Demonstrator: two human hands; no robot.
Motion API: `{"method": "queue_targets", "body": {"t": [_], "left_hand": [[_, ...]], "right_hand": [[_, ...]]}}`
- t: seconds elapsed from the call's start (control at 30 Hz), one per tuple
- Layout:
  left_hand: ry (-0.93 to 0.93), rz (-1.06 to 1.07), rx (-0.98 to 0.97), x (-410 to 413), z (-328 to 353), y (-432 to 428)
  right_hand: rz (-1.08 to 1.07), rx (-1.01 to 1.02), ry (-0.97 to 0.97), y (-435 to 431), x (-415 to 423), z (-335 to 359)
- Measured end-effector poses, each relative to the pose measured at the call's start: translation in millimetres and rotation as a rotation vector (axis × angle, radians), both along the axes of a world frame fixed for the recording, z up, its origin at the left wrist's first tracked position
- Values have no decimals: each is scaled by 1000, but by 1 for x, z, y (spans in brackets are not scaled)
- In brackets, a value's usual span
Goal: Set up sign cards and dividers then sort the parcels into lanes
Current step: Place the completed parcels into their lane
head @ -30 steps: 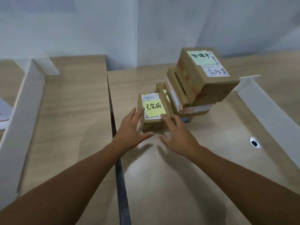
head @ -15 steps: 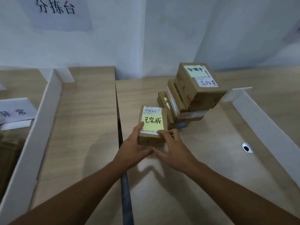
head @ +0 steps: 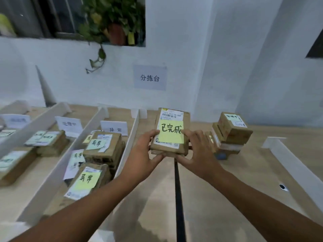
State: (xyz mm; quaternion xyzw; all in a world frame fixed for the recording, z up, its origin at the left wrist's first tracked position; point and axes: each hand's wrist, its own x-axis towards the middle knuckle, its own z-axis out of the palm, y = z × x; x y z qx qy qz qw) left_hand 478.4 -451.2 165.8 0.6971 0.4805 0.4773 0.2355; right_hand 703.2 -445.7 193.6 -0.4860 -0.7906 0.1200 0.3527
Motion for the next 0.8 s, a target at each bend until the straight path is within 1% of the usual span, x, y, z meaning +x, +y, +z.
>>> {"method": "queue_targets", "body": {"t": [0.17, 0.3, 0.4, 0.53, 0.7, 0.8], "left_hand": [[-44, 185, 55, -127, 44, -79], [-6, 312, 83, -240, 70, -141], [-24, 401, 67, -328, 79, -190], [-9, 533, 68, -455, 71, -257], [79, 698, 81, -630, 60, -340], [138, 752, 40, -718, 61, -378]], "right_hand": [[257, 40, 60, -42, -127, 41], [411, 16, 79, -66, -247, 58], [513, -1, 110, -91, -347, 53], [642, -2, 100, -124, -495, 35], [826, 4, 81, -172, -695, 22], [898, -13, 58, -198, -796, 19]]}}
